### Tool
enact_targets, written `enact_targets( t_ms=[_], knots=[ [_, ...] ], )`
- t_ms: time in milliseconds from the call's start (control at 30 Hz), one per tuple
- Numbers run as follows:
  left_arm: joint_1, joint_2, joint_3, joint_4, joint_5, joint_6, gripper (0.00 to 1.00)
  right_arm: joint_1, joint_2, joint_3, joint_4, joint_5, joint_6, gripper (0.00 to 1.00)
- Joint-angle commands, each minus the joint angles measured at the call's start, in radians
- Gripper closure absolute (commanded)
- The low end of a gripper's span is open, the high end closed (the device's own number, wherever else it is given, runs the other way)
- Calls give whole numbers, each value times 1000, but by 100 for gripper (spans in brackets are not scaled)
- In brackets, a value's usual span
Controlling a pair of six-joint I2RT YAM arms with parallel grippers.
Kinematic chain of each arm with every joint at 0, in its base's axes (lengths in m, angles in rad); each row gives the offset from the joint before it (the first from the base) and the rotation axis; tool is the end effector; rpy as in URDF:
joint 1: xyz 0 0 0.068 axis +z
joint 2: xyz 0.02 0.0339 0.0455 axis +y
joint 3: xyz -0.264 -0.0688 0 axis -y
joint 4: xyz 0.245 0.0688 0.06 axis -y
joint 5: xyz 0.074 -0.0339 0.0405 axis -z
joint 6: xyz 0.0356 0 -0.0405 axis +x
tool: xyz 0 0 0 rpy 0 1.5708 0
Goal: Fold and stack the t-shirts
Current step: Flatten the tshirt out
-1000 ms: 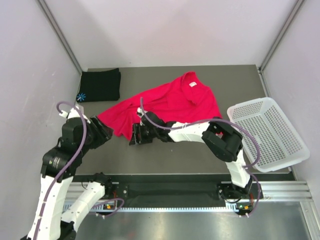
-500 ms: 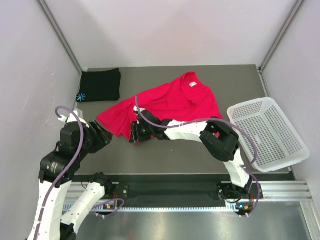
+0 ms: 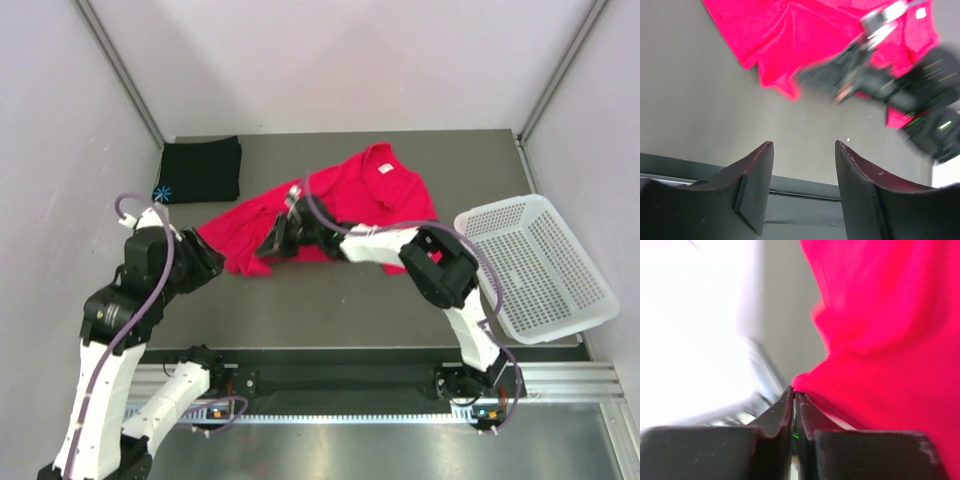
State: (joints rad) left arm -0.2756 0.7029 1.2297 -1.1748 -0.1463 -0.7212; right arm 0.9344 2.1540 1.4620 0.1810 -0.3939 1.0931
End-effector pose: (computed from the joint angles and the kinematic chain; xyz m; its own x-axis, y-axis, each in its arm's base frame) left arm 0.0854 -0.0188 0.3933 -0.5401 -0.5261 -0.6569 -0.2653 0.8472 -0.4604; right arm 0.2776 0.3986 0.1715 -0.9698 0.0674 -0.2343 -0.1748 0.4778 0.8609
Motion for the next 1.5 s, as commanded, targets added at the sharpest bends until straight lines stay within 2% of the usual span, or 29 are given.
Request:
enact_targets(
  t_ms=[0,33,100,133,200,233,267,300,333,400,533,700,833,1000,1167,1467],
  knots=[
    [1,76,-7,72,17,55,42,-176,-50,33,278,-104,252,83],
    [1,127,-27,99,34,63,42,-228,2,105,258,-182,248,69],
    [1,190,-39,112,77,84,41,-265,41,158,145,-268,217,54],
    [3,258,-39,115,86,92,42,-290,23,156,111,-295,149,52],
    [1,320,-36,122,102,117,45,-318,-37,106,-68,-280,29,52],
    [1,370,-44,135,106,127,46,-345,-108,91,-136,-266,-121,52],
    [0,397,-47,167,114,152,48,-359,-147,65,-215,-208,-200,52],
    [-10,421,-52,184,122,161,53,-373,-225,52,-383,-169,-275,52],
    [-22,470,-61,208,113,172,54,-399,-262,17,-446,-87,-408,51],
    [-49,532,-61,250,87,183,55,-425,-337,-29,-594,10,-507,51],
    [-120,773,-3,305,22,186,55,-491,-515,-182,-731,205,-694,51],
    [-122,1090,155,320,4,184,64,-543,-647,-319,-776,300,-769,52],
    [-117,1275,347,305,-15,207,62,-578,-700,-406,-776,284,-788,52],
    [-109,1423,496,248,-71,226,59,-612,-746,-446,-781,271,-794,51],
    [-106,1445,519,201,-102,212,59,-663,-767,-471,-775,254,-805,51],
    [-128,1350,445,225,-159,195,60,-695,-738,-474,-742,202,-799,51]
  ],
)
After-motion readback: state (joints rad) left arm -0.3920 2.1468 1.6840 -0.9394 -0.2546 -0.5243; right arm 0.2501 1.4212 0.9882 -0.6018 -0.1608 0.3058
